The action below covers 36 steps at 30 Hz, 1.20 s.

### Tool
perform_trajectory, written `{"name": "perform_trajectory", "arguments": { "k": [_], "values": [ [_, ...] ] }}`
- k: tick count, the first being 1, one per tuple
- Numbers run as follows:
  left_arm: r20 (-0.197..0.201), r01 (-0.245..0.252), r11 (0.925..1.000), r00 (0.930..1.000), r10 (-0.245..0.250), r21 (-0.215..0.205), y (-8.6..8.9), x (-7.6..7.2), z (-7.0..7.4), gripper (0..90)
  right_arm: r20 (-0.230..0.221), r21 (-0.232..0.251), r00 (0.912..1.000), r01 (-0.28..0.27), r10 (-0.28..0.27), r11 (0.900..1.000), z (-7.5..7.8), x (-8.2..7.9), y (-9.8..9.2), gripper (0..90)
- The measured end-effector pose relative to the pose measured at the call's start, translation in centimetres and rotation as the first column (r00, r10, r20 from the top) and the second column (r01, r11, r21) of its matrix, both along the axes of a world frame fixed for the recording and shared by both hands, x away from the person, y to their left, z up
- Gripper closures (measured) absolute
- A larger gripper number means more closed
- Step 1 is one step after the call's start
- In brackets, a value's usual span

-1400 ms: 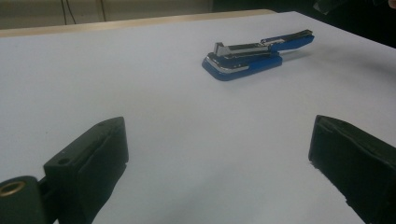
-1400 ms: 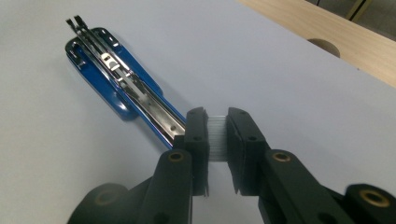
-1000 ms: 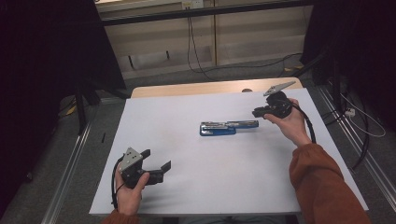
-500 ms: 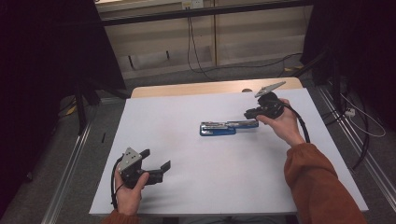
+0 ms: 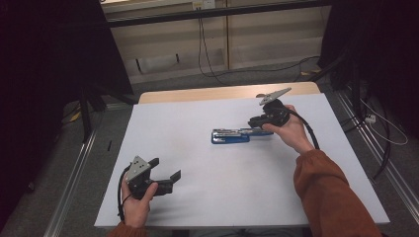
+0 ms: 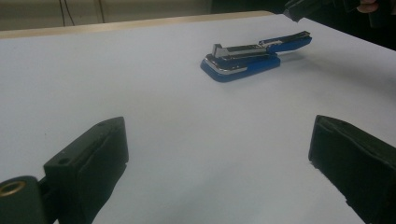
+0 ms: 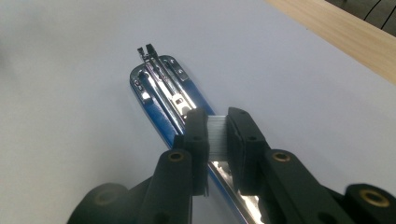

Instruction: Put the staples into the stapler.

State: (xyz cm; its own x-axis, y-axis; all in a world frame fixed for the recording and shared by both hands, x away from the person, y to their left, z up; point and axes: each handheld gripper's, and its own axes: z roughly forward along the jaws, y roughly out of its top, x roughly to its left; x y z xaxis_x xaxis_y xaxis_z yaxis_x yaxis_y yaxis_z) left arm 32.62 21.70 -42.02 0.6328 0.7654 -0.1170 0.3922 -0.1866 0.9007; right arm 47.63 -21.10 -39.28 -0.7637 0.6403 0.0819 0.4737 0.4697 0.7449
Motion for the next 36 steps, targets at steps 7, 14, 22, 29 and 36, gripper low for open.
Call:
{"name": "perform_trajectory", "arguments": {
  "k": [7, 14, 22, 29, 36],
  "values": [
    [0.001, -0.002, 1.0, 1.0, 0.002, -0.003, 0.0, 0.0, 0.0, 4.9, 0.002, 0.012, 0.9991, -0.043, 0.043, 0.999, 0.0, 0.4, 1.9, 79.0],
    [0.0, -0.008, 0.9999, 1.0, 0.008, -0.008, 0.1, 0.0, 0.0, 4.9, -0.016, 0.028, 0.997, -0.075, 0.076, 0.997, -0.5, 0.7, 3.3, 79.0],
    [0.0, 0.001, 1.0, 1.0, -0.001, -0.006, 0.0, 0.0, 0.0, 4.9, 0.001, 0.038, 0.9981, -0.062, 0.062, 0.997, -0.4, 1.1, 3.9, 79.1],
    [-0.001, 0.003, 1.0, 1.0, -0.003, -0.006, 0.0, 0.0, 0.0, 4.9, -0.002, 0.021, 0.9954, -0.095, 0.095, 0.995, -0.3, 1.6, 4.7, 79.0],
    [-0.002, 0.008, 1.0, 1.0, -0.008, -0.005, 0.0, 0.0, 0.0, 4.9, -0.022, 0.01, 0.9873, -0.157, 0.157, 0.988, -0.2, 1.9, 6.0, 79.0]
  ]
}}
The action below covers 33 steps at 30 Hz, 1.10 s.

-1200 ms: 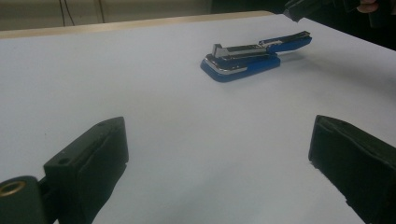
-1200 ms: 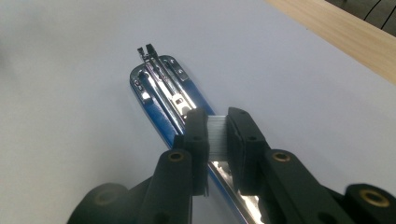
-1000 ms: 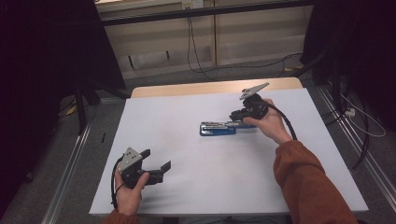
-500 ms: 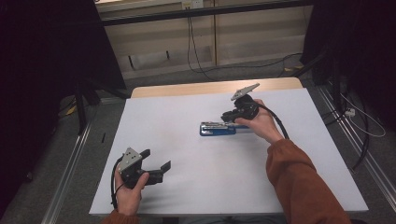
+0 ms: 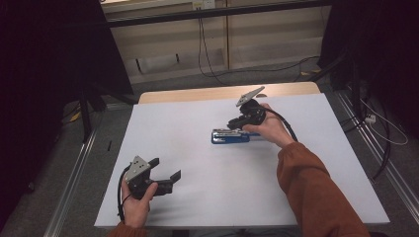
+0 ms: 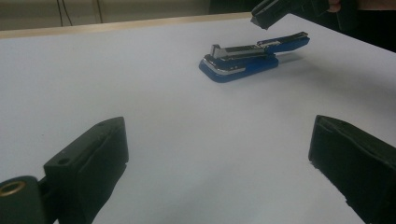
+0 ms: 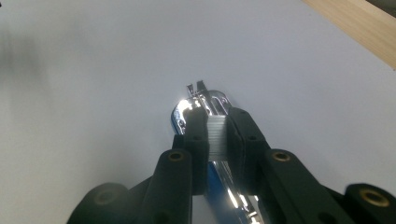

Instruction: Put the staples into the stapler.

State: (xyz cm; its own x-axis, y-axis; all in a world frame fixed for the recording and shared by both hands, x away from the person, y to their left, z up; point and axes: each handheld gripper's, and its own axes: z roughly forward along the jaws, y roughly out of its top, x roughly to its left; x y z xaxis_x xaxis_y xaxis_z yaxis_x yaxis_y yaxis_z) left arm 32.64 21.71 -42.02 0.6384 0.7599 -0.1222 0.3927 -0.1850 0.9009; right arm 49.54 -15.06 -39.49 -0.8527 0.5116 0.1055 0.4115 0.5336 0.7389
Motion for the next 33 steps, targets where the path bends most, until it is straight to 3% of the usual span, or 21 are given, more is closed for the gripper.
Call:
{"name": "perform_trajectory", "arguments": {
  "k": [14, 25, 33],
  "values": [
    [-0.001, 0.005, 1.0, 1.0, -0.005, 0.0, -0.1, 0.0, 0.0, 4.9, 0.018, -0.03, 0.9983, -0.055, 0.055, 0.998, -0.2, 1.3, 0.9, 79.0],
    [-0.002, 0.005, 1.0, 1.0, -0.005, -0.005, -0.1, 0.0, 0.0, 4.9, 0.058, -0.083, 0.982, -0.175, 0.18, 0.981, -0.8, 1.6, 2.4, 79.1],
    [-0.003, 0.014, 0.9999, 0.9999, -0.014, -0.002, -0.1, 0.0, 0.0, 5.0, 0.05, -0.086, 0.9783, -0.197, 0.201, 0.977, -1.2, 2.2, 2.8, 79.1]
  ]
}}
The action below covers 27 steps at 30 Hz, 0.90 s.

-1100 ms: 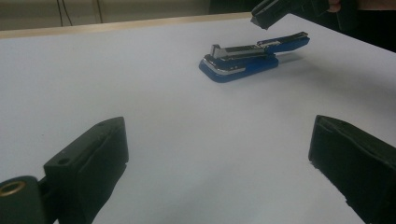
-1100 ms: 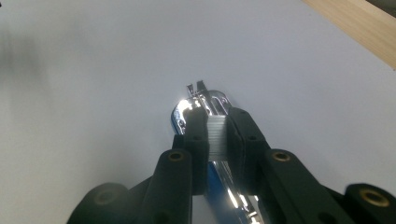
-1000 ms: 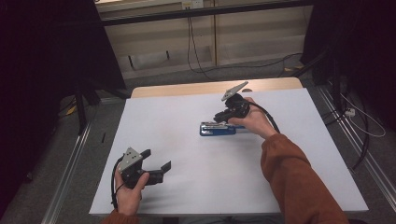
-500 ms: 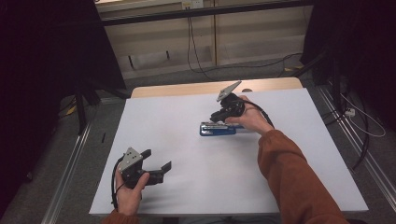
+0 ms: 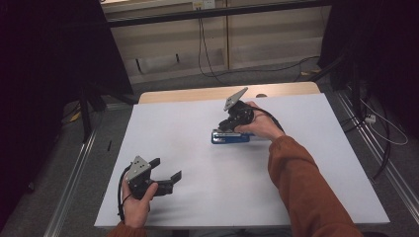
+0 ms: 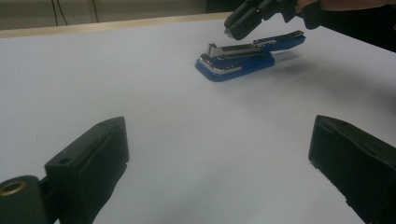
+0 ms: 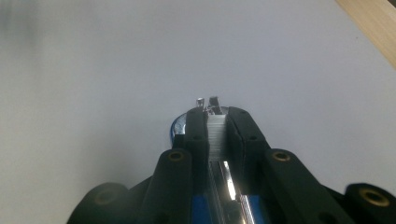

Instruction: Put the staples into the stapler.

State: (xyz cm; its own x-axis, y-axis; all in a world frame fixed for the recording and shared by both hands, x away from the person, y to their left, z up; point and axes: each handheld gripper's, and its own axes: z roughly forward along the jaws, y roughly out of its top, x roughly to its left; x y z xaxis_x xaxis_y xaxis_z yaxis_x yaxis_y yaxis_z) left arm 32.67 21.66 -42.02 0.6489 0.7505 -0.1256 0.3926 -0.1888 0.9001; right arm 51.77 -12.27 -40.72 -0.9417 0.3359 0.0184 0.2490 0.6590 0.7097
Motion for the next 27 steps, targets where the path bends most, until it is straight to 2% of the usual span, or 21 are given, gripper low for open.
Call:
{"name": "perform_trajectory", "arguments": {
  "k": [10, 16, 27],
  "values": [
    [0.0, 0.001, 1.0, 1.0, -0.001, 0.0, 0.0, 0.0, 0.0, 5.0, 0.039, -0.052, 0.9967, -0.069, 0.071, 0.996, 0.1, 0.3, 0.9, 79.1],
    [-0.001, 0.002, 1.0, 1.0, -0.002, -0.001, 0.1, 0.0, 0.0, 5.0, 0.052, -0.068, 0.9945, -0.087, 0.091, 0.994, 0.3, 0.6, 1.1, 79.1],
    [-0.002, 0.002, 1.0, 1.0, -0.002, -0.001, 0.0, 0.0, 0.0, 5.0, 0.063, -0.094, 0.991, -0.112, 0.118, 0.989, -0.3, 0.9, 1.2, 79.1]
  ]
}}
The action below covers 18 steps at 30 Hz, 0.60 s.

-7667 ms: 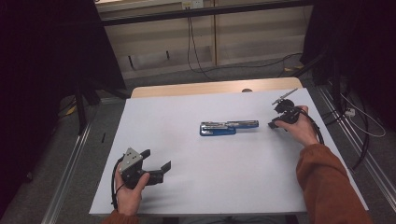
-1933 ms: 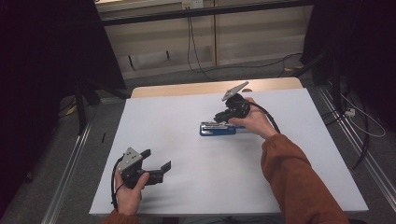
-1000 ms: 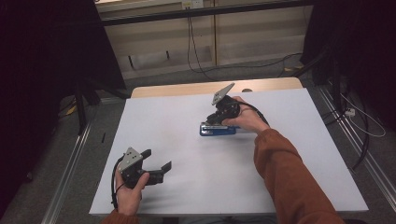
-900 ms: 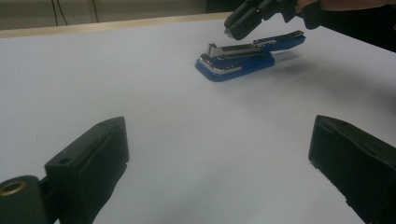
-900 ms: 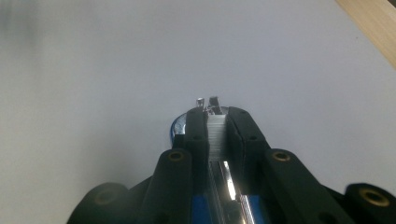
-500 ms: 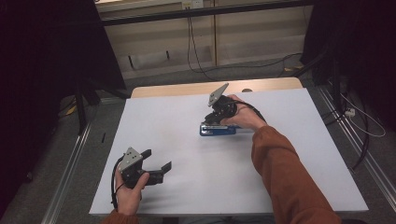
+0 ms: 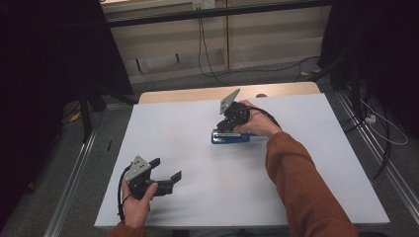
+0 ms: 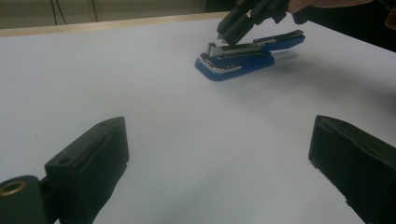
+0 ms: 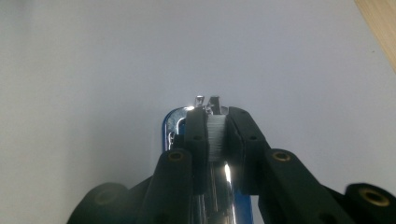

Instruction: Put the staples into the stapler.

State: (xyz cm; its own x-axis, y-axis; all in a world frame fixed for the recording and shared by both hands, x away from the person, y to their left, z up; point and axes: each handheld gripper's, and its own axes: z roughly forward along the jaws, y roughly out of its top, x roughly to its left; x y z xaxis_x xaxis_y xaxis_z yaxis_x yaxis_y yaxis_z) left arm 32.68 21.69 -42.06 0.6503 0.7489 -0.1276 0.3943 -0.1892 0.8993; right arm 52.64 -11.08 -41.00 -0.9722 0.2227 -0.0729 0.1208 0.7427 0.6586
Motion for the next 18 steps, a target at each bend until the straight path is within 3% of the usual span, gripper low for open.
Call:
{"name": "perform_trajectory", "arguments": {
  "k": [18],
  "values": [
    [-0.002, 0.003, 1.0, 1.0, -0.003, -0.003, -0.02, 0.01, -0.04, 5.1, 0.009, -0.007, 0.9997, -0.023, 0.024, 1.0, -0.6, 0.03, 0.27, 79.1]
  ]
}}
